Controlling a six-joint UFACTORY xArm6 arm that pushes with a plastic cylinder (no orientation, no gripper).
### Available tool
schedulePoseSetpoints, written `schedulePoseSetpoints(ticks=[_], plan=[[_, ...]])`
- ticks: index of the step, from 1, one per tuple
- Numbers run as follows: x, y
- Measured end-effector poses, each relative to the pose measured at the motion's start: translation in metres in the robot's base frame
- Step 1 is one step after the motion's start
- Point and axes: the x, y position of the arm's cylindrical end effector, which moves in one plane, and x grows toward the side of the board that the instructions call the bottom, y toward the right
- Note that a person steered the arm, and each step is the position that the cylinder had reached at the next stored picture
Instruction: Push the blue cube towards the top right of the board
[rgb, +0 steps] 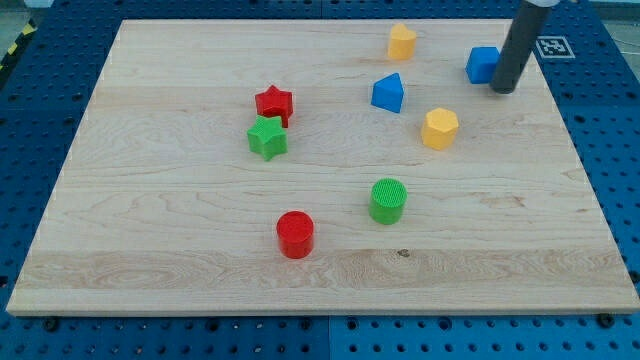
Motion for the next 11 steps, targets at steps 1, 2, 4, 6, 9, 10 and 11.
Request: schedulePoseSetpoints(ticks=[1, 2, 4, 6, 9, 10, 11], plan=[[0.000, 0.011], [0.000, 0.011], [0.012, 0.009], [0.017, -0.009], [-0.004, -0.040], [-0.020, -0.040], [-0.032, -0.040]])
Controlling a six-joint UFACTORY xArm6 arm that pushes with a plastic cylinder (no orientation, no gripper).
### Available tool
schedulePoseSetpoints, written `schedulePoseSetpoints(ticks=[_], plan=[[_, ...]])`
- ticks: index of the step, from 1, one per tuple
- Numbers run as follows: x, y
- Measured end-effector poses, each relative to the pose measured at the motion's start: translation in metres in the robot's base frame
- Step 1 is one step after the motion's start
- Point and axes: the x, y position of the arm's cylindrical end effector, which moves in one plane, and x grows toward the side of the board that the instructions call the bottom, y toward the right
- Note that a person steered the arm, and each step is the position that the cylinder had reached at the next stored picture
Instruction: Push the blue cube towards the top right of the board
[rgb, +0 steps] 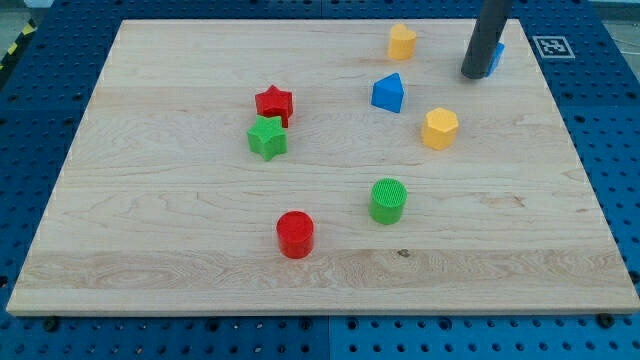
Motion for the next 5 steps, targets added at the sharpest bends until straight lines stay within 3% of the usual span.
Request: schedulePoseSetpoints(ticks=[5], plan=[[-0.020, 0.026]])
